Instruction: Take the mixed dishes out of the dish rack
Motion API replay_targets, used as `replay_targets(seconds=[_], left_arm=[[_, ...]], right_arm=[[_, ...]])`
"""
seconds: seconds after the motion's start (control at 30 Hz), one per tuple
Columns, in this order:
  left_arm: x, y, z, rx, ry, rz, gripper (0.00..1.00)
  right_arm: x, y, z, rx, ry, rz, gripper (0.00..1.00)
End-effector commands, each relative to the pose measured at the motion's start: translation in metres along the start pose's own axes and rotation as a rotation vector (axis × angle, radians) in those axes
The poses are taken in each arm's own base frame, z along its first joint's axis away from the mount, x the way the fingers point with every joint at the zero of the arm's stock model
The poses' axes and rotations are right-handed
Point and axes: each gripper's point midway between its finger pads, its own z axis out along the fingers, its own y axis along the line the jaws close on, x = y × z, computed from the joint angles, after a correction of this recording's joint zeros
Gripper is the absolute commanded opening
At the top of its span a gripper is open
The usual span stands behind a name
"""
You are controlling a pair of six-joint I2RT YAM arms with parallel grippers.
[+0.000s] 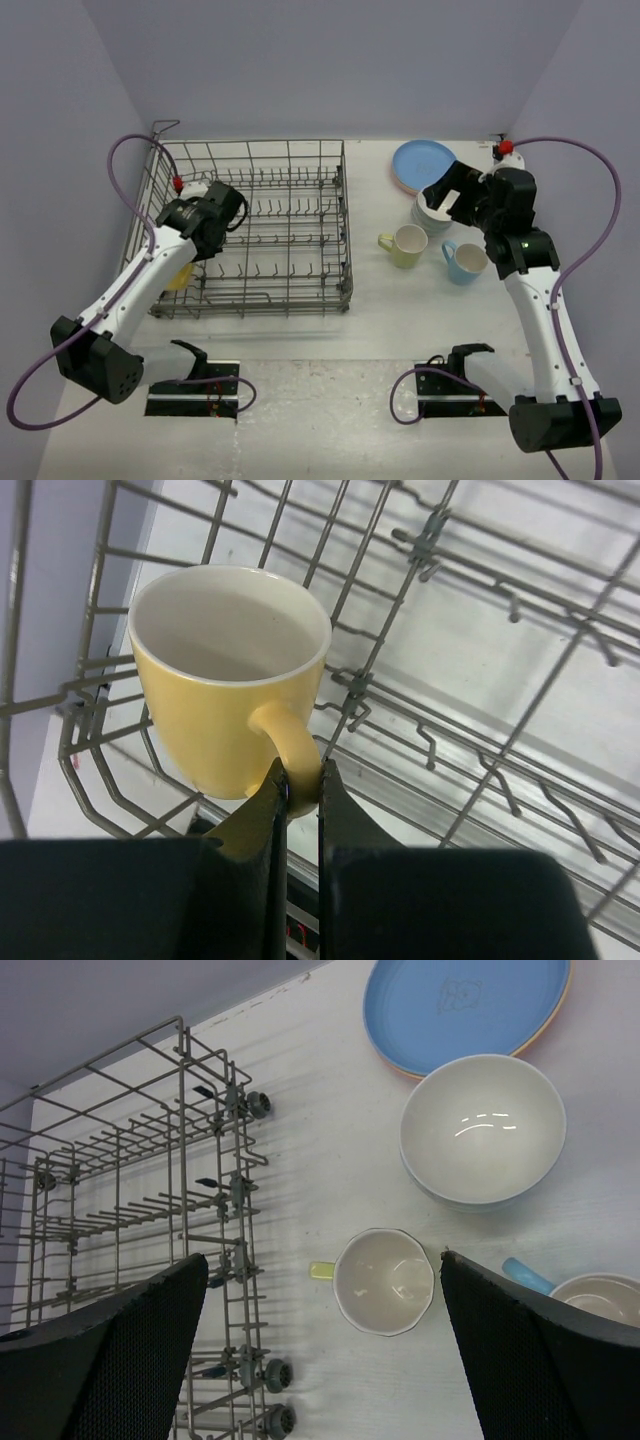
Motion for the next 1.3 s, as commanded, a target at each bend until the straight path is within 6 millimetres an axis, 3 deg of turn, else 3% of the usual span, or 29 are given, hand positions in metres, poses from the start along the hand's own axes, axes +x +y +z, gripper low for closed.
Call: replay_targets(seconds=[0.0, 0.17, 0.33, 0.43, 0.47, 0.5, 0.6, 0.7, 0.73, 0.77, 0.8, 0.83, 0.87, 0.9, 0.93, 1.1, 1.27], left_arm=[[-0.038, 0.006, -0.029, 0.088, -0.137, -0.02, 0.0], [-0.059, 0.0, -0.066, 0.294, -0.232, 0.003, 0.0], [-0.071, -0.021, -0.107, 0.559, -0.303, 0.068, 0.0], [-0.074, -0.025, -0.125, 0.64, -0.328, 0.121, 0.0], [-0.077, -0.027, -0.13, 0.666, -0.348, 0.14, 0.0], [-0.073, -0.048, -0.146, 0.809, -0.345, 0.212, 0.0], [-0.072, -0.061, -0.154, 0.884, -0.349, 0.256, 0.0], [-0.074, -0.074, -0.165, 0.967, -0.368, 0.277, 0.0], [-0.077, -0.078, -0.168, 0.993, -0.384, 0.283, 0.0], [-0.078, -0.08, -0.171, 1.012, -0.394, 0.285, 0.0], [-0.078, -0.083, -0.174, 1.03, -0.393, 0.285, 0.0], [-0.081, -0.085, -0.177, 1.042, -0.408, 0.283, 0.0], [-0.081, -0.087, -0.176, 1.046, -0.403, 0.28, 0.0], [-0.078, -0.091, -0.178, 1.073, -0.394, 0.292, 0.0], [-0.078, -0.094, -0.179, 1.085, -0.398, 0.303, 0.0], [-0.075, -0.104, -0.181, 1.132, -0.39, 0.335, 0.0], [-0.074, -0.11, -0.183, 1.162, -0.387, 0.352, 0.0]], right_arm=[[-0.019, 0.012, -0.011, -0.04, -0.065, -0.031, 0.99], [-0.011, 0.035, -0.006, -0.166, 0.005, -0.053, 0.99], [0.009, 0.086, 0.0, -0.423, 0.156, -0.08, 0.99], [0.008, 0.107, 0.0, -0.501, 0.188, -0.086, 0.99], [0.009, 0.119, 0.004, -0.532, 0.211, -0.092, 0.99], [0.017, 0.144, 0.009, -0.586, 0.271, -0.103, 0.99], [0.031, 0.178, 0.012, -0.657, 0.368, -0.1, 0.99], [0.041, 0.206, 0.03, -0.677, 0.465, -0.066, 0.99], [0.04, 0.228, 0.021, -0.728, 0.486, -0.071, 0.99], [0.055, 0.235, 0.035, -0.737, 0.54, -0.074, 0.99], [0.069, 0.246, 0.032, -0.76, 0.597, -0.084, 0.99], [0.064, 0.259, 0.026, -0.797, 0.616, -0.086, 0.99], [0.071, 0.263, 0.028, -0.801, 0.656, -0.083, 0.99], [0.093, 0.261, 0.039, -0.769, 0.748, -0.071, 0.99], [0.094, 0.266, 0.039, -0.783, 0.767, -0.075, 0.99], [0.138, 0.277, 0.044, -0.794, 0.954, -0.071, 0.99], [0.153, 0.282, 0.051, -0.779, 1.007, -0.031, 0.99]])
